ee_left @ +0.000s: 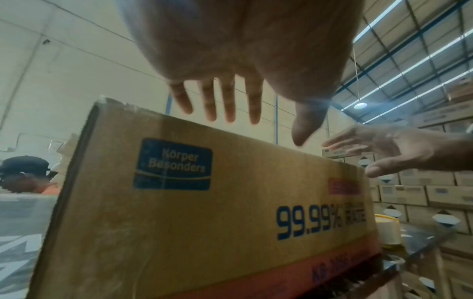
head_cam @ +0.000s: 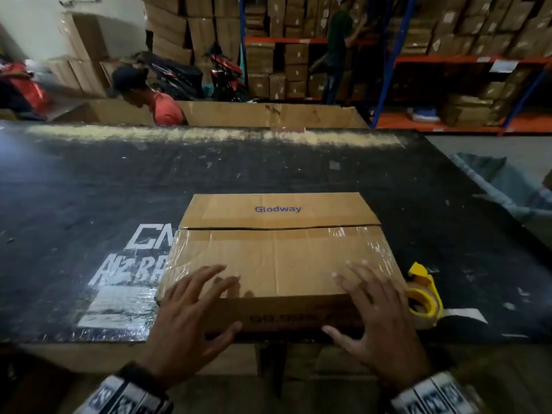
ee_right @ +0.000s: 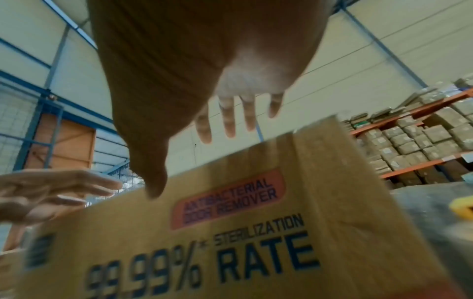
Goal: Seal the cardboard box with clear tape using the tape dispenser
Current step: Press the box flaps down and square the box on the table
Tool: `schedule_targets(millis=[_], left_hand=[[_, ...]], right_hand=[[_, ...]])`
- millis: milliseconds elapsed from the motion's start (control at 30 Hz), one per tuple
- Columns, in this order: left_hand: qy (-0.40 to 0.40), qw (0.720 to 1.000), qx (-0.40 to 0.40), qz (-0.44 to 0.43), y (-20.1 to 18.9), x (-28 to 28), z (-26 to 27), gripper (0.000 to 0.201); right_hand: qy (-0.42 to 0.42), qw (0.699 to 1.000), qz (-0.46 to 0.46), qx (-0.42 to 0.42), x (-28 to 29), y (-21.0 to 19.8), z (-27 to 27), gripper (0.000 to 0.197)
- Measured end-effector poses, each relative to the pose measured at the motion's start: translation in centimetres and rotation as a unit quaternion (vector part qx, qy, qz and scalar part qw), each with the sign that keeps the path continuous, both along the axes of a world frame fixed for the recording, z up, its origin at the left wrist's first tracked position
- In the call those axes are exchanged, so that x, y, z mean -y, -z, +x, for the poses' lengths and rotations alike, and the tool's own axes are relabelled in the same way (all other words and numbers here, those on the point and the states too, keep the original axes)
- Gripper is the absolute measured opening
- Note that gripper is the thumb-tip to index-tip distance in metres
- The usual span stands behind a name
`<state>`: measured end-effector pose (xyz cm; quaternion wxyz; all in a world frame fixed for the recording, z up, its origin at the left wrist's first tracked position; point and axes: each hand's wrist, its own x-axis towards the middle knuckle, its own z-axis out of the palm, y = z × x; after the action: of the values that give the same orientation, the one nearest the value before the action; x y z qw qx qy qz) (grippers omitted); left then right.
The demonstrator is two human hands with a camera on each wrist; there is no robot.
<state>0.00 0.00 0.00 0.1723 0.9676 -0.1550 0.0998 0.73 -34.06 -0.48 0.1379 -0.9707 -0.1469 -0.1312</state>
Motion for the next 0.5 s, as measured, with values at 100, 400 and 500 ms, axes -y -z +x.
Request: schedule_targets(millis=[100,400,500], left_hand=[[-0.005,0.996,-0.029,0.088,1.0,0.2,1.8,0.08],[-0.003,0.993,-0.03,0.112,1.7,0.4,4.9,0.063],[0.001,0.993,-0.034,0.115,1.3,0.8,6.1,0.064]], right_hand=[[0.014,0.996,-0.064,-0.059,-0.7,0.3,2.3,0.093],[0.05,0.994,-0.076,-0.066,-1.0,0.6,5.2,0.09],[0.059,0.99,-0.102,-0.078,-1.2,0.8,6.1,0.093]])
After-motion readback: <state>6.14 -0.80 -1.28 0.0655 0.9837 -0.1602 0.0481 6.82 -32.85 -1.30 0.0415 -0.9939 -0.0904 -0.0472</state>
